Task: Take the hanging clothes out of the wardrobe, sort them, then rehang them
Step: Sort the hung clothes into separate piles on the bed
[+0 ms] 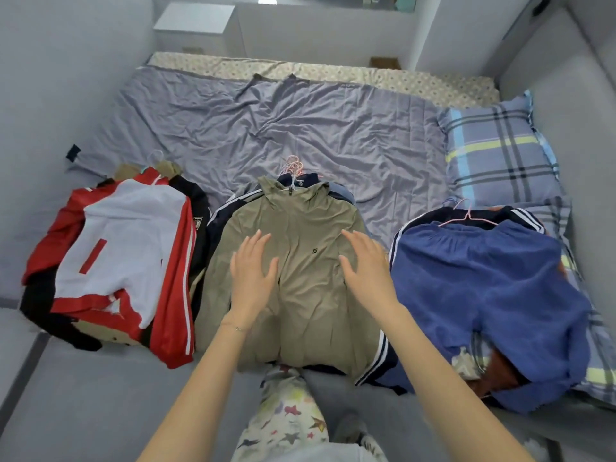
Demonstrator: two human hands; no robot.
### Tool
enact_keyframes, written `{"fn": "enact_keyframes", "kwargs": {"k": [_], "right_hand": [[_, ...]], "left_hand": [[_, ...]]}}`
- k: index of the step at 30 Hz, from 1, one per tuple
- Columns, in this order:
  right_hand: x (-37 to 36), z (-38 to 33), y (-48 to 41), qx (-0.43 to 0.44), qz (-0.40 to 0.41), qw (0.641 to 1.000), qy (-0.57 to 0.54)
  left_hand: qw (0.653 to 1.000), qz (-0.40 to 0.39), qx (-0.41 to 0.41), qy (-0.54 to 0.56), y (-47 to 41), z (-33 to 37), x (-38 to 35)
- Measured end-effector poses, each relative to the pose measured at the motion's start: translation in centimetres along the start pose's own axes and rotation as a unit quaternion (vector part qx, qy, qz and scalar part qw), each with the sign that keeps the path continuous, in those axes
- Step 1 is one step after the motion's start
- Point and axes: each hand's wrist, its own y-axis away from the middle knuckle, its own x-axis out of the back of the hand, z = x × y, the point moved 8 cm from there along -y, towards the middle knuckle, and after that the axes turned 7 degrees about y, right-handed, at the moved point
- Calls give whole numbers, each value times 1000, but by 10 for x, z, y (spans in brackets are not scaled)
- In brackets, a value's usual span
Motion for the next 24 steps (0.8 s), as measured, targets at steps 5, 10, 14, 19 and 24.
{"fn": "enact_keyframes", "kwargs": {"k": [5,10,14,19,24], "right_hand": [[-42,-23,-87,-37,-3,999,-8],[-94,-29,-168,-69,-34,997,-5],[-133,-9,-210,-94,-63,993,16],[-190,40,-260,-111,-98,988,45],[-251,89,-311,-99,-100,986,95]], "left_hand": [[999,-36,3,-6,-94,-49,1],[997,-67,0,-27,-189,-97,-16],[994,-102,15,-24,-243,-132,-50],[989,-131,75,-9,-286,-193,-108],[989,-116,88,-23,-315,-256,-162]]}}
